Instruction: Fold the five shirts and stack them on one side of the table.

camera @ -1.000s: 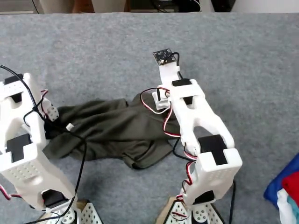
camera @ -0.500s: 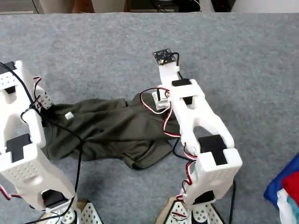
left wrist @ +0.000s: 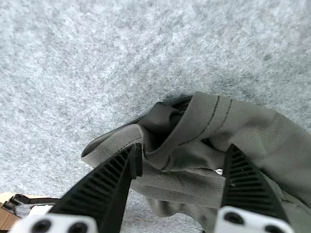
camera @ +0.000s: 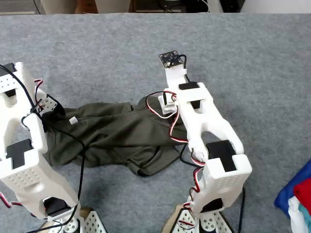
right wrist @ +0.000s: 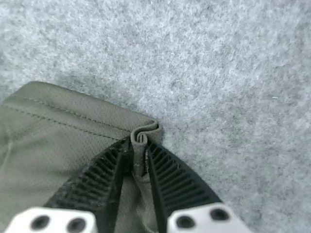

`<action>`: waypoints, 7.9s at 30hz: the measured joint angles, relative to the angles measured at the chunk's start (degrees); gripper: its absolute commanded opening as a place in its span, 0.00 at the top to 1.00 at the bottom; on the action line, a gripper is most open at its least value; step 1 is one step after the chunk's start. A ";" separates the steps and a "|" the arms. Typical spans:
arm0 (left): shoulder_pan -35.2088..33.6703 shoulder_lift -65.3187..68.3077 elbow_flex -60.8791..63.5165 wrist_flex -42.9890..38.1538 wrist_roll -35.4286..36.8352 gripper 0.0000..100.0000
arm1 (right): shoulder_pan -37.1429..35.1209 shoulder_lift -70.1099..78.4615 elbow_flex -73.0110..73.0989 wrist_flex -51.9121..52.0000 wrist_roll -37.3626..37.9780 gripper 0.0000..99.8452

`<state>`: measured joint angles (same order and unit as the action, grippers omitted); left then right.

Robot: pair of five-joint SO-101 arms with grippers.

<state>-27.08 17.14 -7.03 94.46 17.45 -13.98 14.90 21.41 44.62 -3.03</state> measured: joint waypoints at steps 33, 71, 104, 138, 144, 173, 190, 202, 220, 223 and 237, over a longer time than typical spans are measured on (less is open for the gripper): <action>5.27 0.00 -22.59 2.99 0.00 0.98 | 0.35 -4.66 0.09 2.55 0.00 1.00; 17.93 -49.49 -50.99 1.58 -10.90 0.98 | 2.81 -45.71 -74.55 11.69 15.74 1.00; 16.97 -45.98 32.26 -66.11 -10.99 0.98 | 2.90 -30.59 0.26 -42.37 18.55 1.00; 15.56 -1.32 9.49 -92.92 -10.81 0.98 | 8.09 11.60 -38.33 -55.82 18.46 1.00; 15.56 5.36 0.62 -92.31 -10.81 0.98 | 8.09 11.78 -43.08 -50.99 18.46 1.00; 15.74 7.56 -26.55 -18.81 -10.81 0.98 | 8.26 -13.54 -39.91 17.05 22.95 1.00; 16.35 7.82 -23.12 1.14 -13.98 0.98 | 13.19 -57.76 19.96 4.48 25.49 1.00; 11.87 7.82 -14.24 5.36 -20.66 0.98 | 17.93 -80.88 39.74 9.49 25.23 1.00; 9.14 7.82 -5.19 5.36 -29.80 0.98 | 24.79 -90.46 50.11 13.19 24.35 1.00; 8.53 7.82 -4.92 5.36 -31.03 0.98 | 24.79 -90.46 50.37 14.15 24.35 1.00; 8.70 7.82 -1.32 5.36 -34.90 0.93 | 24.88 -90.46 51.96 17.67 24.88 0.95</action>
<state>-18.37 24.97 -8.35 99.82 -17.45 10.90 -75.56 73.36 62.29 21.85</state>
